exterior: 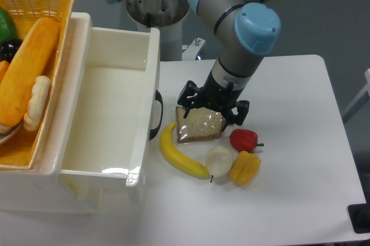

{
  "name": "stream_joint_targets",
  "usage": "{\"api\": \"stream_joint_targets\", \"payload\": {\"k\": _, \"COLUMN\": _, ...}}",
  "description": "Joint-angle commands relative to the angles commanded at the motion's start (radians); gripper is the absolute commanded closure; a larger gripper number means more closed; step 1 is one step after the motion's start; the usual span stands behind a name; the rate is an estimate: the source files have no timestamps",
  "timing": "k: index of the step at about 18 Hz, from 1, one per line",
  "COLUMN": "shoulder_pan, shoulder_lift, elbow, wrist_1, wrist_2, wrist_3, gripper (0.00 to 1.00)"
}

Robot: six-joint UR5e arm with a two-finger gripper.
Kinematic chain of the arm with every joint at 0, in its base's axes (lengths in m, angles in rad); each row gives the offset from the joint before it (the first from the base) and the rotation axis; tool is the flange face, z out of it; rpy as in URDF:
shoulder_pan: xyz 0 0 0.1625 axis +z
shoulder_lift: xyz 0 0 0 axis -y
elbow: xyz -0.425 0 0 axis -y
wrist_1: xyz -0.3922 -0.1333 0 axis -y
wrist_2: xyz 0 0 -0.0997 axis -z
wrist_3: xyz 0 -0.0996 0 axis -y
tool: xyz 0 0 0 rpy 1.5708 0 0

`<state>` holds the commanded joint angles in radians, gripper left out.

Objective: Pick up the pear
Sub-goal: 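Lift the open gripper off the bagged sandwich and move toward the pear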

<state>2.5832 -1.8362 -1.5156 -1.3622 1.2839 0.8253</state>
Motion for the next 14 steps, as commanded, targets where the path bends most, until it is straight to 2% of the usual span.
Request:
{"api": "stream_joint_targets", "payload": {"k": 8, "shoulder_pan": 0.0, "shoulder_lift": -0.009, "elbow": -0.002, "wrist_1": 0.069, "wrist_2": 0.012, "wrist_3": -0.018, "gripper": 0.0}}
{"api": "stream_joint_targets", "payload": {"k": 14, "shoulder_pan": 0.012, "shoulder_lift": -0.012, "elbow": -0.011, "wrist_1": 0.075, "wrist_2": 0.009, "wrist_3": -0.023, "gripper": 0.0}}
